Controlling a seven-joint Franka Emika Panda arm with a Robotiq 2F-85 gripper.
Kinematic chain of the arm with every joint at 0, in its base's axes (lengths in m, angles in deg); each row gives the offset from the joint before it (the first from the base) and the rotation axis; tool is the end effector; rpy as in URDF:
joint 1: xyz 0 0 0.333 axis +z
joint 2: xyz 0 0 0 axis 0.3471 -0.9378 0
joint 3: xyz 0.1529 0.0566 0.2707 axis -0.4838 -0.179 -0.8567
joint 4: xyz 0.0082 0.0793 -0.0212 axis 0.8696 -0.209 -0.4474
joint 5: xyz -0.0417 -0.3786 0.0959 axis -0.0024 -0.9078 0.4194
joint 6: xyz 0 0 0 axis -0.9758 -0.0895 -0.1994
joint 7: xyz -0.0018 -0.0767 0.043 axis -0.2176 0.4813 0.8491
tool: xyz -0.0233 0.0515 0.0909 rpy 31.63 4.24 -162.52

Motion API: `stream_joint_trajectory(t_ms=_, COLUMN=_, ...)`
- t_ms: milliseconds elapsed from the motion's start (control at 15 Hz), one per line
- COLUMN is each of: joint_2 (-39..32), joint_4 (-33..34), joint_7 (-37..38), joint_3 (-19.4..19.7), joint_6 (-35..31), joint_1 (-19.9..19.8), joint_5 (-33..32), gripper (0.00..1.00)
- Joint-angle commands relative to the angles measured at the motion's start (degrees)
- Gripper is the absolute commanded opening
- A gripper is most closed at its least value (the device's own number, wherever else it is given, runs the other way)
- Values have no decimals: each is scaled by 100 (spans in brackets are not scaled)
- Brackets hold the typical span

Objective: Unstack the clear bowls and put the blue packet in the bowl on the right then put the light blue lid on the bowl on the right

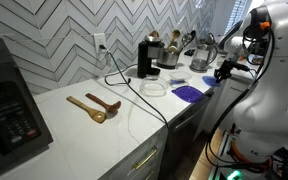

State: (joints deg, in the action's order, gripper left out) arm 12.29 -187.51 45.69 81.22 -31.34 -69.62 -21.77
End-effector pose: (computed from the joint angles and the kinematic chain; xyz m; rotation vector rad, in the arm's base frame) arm 0.2306 -0.5577 0.3283 -2.6242 1.2362 -0.0643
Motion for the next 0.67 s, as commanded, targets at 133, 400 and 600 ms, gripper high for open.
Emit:
stream_joint_trajectory(t_ms=133, joint_2=411, joint_4=-310, joint_7=157, joint_3=-148, joint_6=-23, joint_1=34, joint_5=-94, gripper=3)
stream_joint_trajectory(t_ms=400, joint_2=954, joint_4=-610, joint_7=349, joint_3=-262, joint_6=-47, joint_1=304, joint_5=-68, gripper=3)
stream_joint_trajectory(t_ms=600, joint_2=1400, joint_4=-807, joint_7=567, joint_3=-278, joint_6=-5, joint_1=578, joint_5=10, gripper=3)
